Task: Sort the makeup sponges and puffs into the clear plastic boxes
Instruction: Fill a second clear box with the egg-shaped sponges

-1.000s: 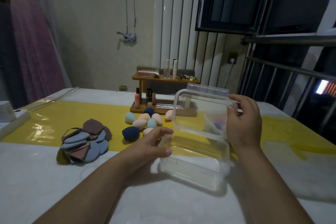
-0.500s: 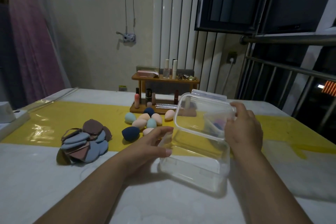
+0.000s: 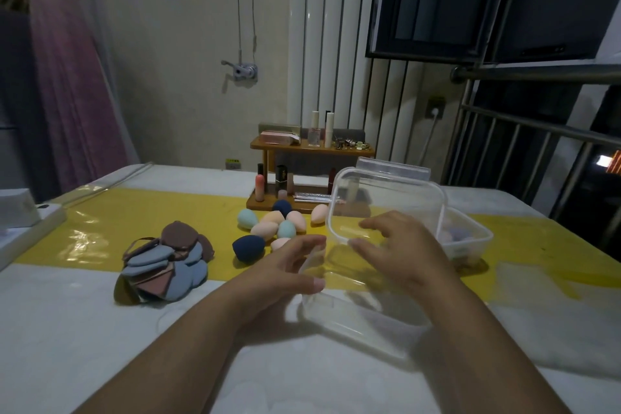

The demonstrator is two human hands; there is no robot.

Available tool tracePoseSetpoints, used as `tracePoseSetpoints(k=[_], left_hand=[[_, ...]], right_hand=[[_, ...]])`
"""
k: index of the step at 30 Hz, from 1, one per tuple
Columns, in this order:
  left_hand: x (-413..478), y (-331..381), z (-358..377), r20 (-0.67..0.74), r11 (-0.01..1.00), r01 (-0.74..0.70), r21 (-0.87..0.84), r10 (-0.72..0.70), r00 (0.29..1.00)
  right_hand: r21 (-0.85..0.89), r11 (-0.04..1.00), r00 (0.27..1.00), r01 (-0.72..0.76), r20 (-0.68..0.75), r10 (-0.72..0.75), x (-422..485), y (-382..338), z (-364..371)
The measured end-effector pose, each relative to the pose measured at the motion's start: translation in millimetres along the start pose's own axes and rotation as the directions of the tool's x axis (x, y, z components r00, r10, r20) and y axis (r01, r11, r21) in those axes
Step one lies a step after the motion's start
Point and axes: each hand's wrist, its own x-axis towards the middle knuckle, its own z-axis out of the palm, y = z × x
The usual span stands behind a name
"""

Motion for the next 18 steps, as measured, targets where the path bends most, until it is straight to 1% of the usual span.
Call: tracePoseSetpoints(k=[2, 3, 5, 7, 9, 10, 11, 12, 13, 14, 15, 16, 17, 18], left_hand=[[1, 1, -2, -0.012, 0.999, -0.001, 0.032, 0.001, 1.0], [1, 2, -2, -0.024, 0.995, -0.006, 0.099, 0.008, 1.0], [0, 5, -4, -0.059, 0.969, -0.016, 0.248, 0.032, 0.998], [-1, 7, -6, -0.116, 0.937, -0.035, 0.347, 0.08, 0.99], [-2, 8, -7, -0.228, 0.923, -0.044, 0.383, 0.141, 0.963], [-1, 7, -8, -0.307, 0.916, -0.049, 0.398, 0.183, 0.934], [1, 5, -10, -0.4, 0.891, -0.032, 0.453, 0.236, 0.885], [4, 4, -14, -0.49, 0.837, 0.029, 0.547, 0.292, 0.822], [6, 3, -19, -0.556, 0.764, 0.121, 0.634, 0.342, 0.757], [8, 2, -24, -0.6, 0.688, 0.225, 0.69, 0.37, 0.709], [8, 1, -29, -0.632, 0.62, 0.325, 0.714, 0.371, 0.68], [8, 1, -33, -0.657, 0.569, 0.406, 0.716, 0.35, 0.668], [8, 0, -37, -0.676, 0.538, 0.46, 0.706, 0.321, 0.663], [7, -1, -40, -0.689, 0.529, 0.489, 0.694, 0.291, 0.663]], right_hand=[[-0.075, 0.997, 0.992, 0.026, 0.121, -0.017, -4, -3, 5], [-0.121, 0.992, 0.987, 0.044, 0.162, -0.024, -5, -4, 6], [-0.149, 0.988, 0.977, 0.05, 0.211, -0.017, -5, -5, 5], [-0.164, 0.985, 0.971, 0.053, 0.24, -0.012, -5, -4, 4], [-0.201, 0.976, 0.965, 0.077, 0.261, -0.022, -4, -4, 4], [-0.208, 0.975, 0.964, 0.083, 0.265, -0.026, -4, -4, 5], [-0.207, 0.975, 0.963, 0.082, 0.267, -0.024, -4, -4, 5], [-0.205, 0.975, 0.963, 0.081, 0.267, -0.024, -3, -4, 5], [-0.207, 0.975, 0.963, 0.08, 0.267, -0.023, -3, -4, 5], [-0.211, 0.974, 0.963, 0.082, 0.267, -0.024, -2, -4, 5], [-0.214, 0.973, 0.964, 0.084, 0.266, -0.025, -2, -4, 5], [-0.21, 0.974, 0.964, 0.084, 0.264, -0.026, -2, -5, 4], [-0.201, 0.976, 0.964, 0.082, 0.265, -0.026, -2, -5, 4], [-0.192, 0.978, 0.964, 0.082, 0.264, -0.029, -2, -6, 3]])
